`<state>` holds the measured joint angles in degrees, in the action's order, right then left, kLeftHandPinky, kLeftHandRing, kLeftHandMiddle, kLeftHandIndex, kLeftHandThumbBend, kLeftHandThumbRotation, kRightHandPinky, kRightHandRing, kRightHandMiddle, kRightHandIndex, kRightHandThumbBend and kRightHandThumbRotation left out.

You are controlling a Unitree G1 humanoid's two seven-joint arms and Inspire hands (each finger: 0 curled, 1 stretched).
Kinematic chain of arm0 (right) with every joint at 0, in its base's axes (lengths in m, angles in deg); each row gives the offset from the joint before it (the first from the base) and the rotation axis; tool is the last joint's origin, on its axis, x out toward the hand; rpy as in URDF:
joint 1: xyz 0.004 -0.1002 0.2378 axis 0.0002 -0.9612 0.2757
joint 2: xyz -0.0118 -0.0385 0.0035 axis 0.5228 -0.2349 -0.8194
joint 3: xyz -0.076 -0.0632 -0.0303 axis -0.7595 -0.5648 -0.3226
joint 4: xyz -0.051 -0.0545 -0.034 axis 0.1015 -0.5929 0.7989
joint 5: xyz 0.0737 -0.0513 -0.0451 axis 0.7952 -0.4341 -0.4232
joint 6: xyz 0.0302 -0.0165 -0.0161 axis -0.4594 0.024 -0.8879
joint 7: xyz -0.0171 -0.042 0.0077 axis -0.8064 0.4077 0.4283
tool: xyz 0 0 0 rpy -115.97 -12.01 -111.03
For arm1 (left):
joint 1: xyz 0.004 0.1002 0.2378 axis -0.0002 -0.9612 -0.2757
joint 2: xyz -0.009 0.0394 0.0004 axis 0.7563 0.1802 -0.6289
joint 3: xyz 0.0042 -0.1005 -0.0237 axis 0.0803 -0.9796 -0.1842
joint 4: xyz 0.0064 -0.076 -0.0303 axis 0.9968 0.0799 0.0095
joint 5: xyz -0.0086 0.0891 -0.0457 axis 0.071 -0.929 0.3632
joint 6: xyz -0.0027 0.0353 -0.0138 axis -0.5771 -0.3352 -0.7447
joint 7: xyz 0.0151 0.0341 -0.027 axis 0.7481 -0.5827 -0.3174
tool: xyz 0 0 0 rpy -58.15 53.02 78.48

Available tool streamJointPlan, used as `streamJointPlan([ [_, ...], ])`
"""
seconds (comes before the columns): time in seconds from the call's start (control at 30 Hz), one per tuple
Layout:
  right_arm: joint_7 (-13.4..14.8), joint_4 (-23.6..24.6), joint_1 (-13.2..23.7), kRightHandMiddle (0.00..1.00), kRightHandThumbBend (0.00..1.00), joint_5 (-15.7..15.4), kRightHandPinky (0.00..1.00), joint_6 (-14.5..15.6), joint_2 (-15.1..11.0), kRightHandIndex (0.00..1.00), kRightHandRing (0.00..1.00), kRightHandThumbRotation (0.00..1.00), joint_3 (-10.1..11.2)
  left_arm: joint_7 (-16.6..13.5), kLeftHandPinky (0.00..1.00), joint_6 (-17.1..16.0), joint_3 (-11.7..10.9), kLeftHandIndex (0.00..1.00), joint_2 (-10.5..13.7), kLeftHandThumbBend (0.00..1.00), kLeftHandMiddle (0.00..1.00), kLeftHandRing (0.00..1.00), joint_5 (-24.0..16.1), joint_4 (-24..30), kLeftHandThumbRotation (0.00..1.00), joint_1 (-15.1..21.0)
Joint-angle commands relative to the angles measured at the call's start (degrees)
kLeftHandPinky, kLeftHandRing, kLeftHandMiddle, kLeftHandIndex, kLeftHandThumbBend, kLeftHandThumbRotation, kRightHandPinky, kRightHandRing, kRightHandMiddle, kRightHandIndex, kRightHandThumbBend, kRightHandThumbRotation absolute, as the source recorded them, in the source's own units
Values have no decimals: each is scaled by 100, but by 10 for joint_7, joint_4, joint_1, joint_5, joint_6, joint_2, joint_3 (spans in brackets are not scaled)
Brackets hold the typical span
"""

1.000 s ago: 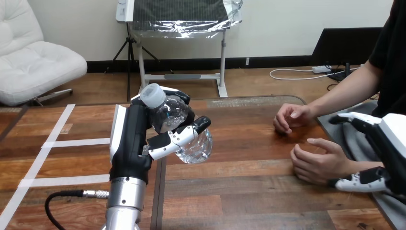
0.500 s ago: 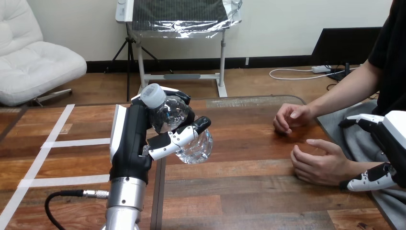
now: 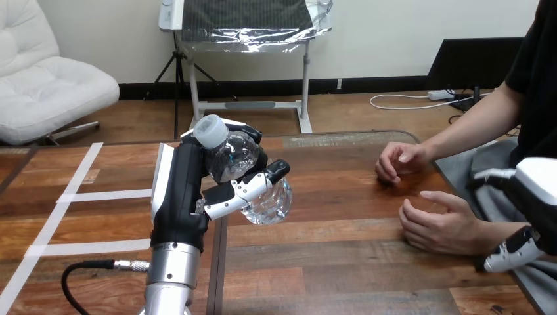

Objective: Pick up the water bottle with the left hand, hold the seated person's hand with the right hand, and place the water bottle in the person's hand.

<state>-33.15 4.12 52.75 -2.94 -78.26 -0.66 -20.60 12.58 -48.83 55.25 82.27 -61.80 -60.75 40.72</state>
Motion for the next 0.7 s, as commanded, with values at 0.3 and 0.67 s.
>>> streamJointPlan([
  [0.3,-32,-78,88,90,83,-39,85,6,-48,86,92,7,-54,1,37,-15,-10,49,-3,63,46,42,8,27,0,30],
  [0.67,-50,-141,129,91,81,-48,87,3,-57,86,92,4,-89,1,37,-14,-11,49,-4,63,46,42,7,30,0,28],
])
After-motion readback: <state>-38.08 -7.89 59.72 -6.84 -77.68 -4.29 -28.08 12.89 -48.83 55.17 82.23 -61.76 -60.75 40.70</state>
